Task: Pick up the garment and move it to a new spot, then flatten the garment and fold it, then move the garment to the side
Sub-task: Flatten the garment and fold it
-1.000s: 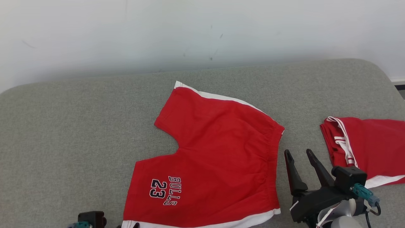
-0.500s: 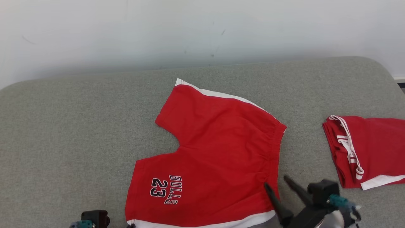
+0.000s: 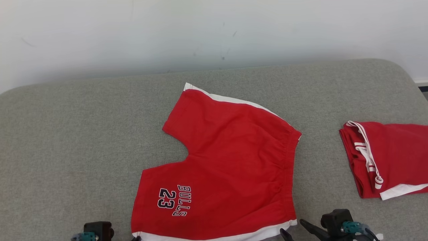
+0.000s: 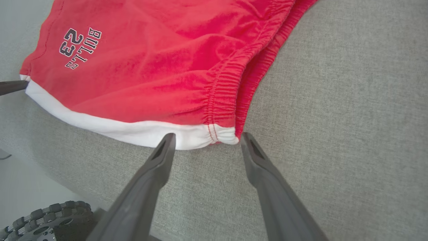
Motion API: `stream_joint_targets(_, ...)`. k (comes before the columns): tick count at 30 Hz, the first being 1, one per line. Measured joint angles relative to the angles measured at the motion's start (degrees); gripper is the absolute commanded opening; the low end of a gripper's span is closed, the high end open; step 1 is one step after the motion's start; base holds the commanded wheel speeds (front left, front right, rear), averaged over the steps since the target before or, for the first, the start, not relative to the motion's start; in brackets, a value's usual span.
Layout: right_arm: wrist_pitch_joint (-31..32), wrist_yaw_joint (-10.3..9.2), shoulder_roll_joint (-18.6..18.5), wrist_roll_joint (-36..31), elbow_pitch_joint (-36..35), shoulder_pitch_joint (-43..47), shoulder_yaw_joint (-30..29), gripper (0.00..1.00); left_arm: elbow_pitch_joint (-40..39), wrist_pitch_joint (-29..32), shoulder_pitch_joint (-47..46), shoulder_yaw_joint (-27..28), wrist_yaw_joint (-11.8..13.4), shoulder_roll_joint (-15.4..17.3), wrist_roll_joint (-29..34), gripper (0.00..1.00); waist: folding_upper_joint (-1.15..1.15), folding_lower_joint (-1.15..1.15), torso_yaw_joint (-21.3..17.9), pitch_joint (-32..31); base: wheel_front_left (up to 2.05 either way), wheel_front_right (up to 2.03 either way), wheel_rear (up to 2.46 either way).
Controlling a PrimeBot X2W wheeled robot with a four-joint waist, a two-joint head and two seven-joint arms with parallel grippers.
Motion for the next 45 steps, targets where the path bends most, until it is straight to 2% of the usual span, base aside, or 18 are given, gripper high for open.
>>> stream_joint_targets(2, 1.1, 0.0, 0.1, 0.5, -0.1, -0.3, -0.1, 1.0, -0.1, 0.0, 0.0, 0.0, 0.0, 0.0, 0.0, 0.0, 0.0, 0.0, 0.0, 0.0, 0.0, 0.0, 0.0)
stream_joint_targets(3, 1.5, 0.0, 0.3, 0.9, -0.2, -0.5, -0.2, 0.96, -0.1, 0.0, 0.0, 0.0, 0.0, 0.0, 0.0, 0.0, 0.0, 0.0, 0.0, 0.0, 0.0, 0.0, 0.0)
stream_joint_targets(8, 4.1, -0.6, 0.4, 1.4, -0.8, -1.4, -0.8, 0.95, -0.5, 0.0, 0.0, -0.2, 0.0, -0.1, 0.0, 0.0, 0.0, 0.0, 0.3, 0.1, 0.0, 0.0, 0.0)
stream_joint_targets(10, 5.0, -1.08, 0.4, 1.4, -0.7, -1.5, -1.1, 0.9, -0.6, 0.0, 0.0, -0.2, 0.0, -0.1, 0.0, 0.0, 0.0, 0.0, 0.4, 0.2, 0.0, 0.0, 0.0)
stream_joint_targets(14, 6.8, -1.53, 0.0, 1.5, -0.4, -1.7, -1.3, 0.9, -1.1, 0.1, 0.0, -0.3, 0.0, -0.1, 0.0, 0.0, 0.0, 0.0, 0.8, 0.7, 0.0, 0.0, 0.0)
stream_joint_targets(16, 7.6, -1.54, 0.0, 1.9, 0.0, -2.3, -1.4, 0.81, -1.2, 0.1, 0.0, -0.3, 0.0, -0.1, 0.0, 0.0, 0.0, 0.0, 1.0, 0.8, 0.0, 0.0, 0.0)
stream_joint_targets(19, 8.6, -1.69, -0.1, 1.9, 0.3, -2.3, -1.4, 0.81, -1.3, 0.1, 0.0, -0.3, 0.0, -0.1, 0.0, 0.0, 0.0, 0.0, 1.2, 1.0, 0.0, 0.0, 0.0)
stream_joint_targets(23, 9.8, -2.05, -0.1, 2.0, 0.6, -2.4, -1.4, 0.73, -1.4, 0.1, -0.1, -0.3, 0.0, -0.1, -0.1, 0.0, 0.0, 0.0, 1.4, 1.2, 0.0, 0.0, 0.0)
stream_joint_targets(26, 10.4, -2.09, -0.1, 2.0, 0.6, -2.5, -1.1, 0.69, -1.5, 0.1, -0.1, -0.3, 0.0, -0.1, -0.1, 0.0, 0.0, 0.0, 1.5, 1.3, 0.0, 0.0, 0.0)
stream_joint_targets(27, 10.4, -2.09, -0.1, 2.0, 0.6, -2.6, -1.0, 0.73, -1.5, 0.1, -0.1, -0.3, 0.0, -0.1, -0.1, 0.0, 0.0, 0.0, 1.5, 1.4, 0.0, 0.0, 0.0)
stream_joint_targets(31, 10.9, -2.1, -0.1, 2.0, 0.5, -3.5, -0.8, 0.66, -1.6, 0.2, -0.1, -0.3, 0.0, -0.1, -0.1, 0.0, 0.0, 0.0, 1.6, 1.5, 0.0, 0.0, 0.0)
stream_joint_targets(32, 10.9, -2.1, -0.1, 2.0, 0.5, -3.5, -0.8, 0.51, -1.6, 0.2, -0.1, -0.3, 0.0, -0.1, -0.1, 0.0, 0.0, 0.0, 1.6, 1.5, 0.0, 0.0, 0.0)
stream_joint_targets(34, 11.1, -2.1, -0.2, 2.0, 0.5, -3.6, -0.7, 0.43, -1.6, 0.2, -0.1, -0.4, 0.0, -0.1, -0.1, 0.0, 0.0, 0.0, 1.6, 1.5, 0.0, 0.0, 0.0)
stream_joint_targets(36, 11.3, -2.1, -0.3, 2.0, 0.5, -3.6, -0.6, 0.27, -1.6, 0.2, -0.1, -0.4, 0.0, -0.1, -0.1, 0.0, 0.0, 0.0, 1.6, 1.6, 0.0, 0.0, 0.0)
stream_joint_targets(38, 11.3, -2.1, -0.4, 2.0, 0.5, -3.6, -0.6, 0.0, -1.6, 0.2, -0.1, -0.4, 0.0, -0.1, -0.2, 0.0, 0.0, 0.0, 1.6, 1.5, 0.0, 0.0, 0.0)
stream_joint_targets(45, 11.3, -2.12, -0.8, 2.0, -0.2, -3.4, -0.7, 0.0, -1.7, 0.2, -0.1, -0.1, 0.0, 0.1, -0.4, 0.0, 0.0, 0.0, 1.7, 0.9, 0.0, 0.0, 0.0)
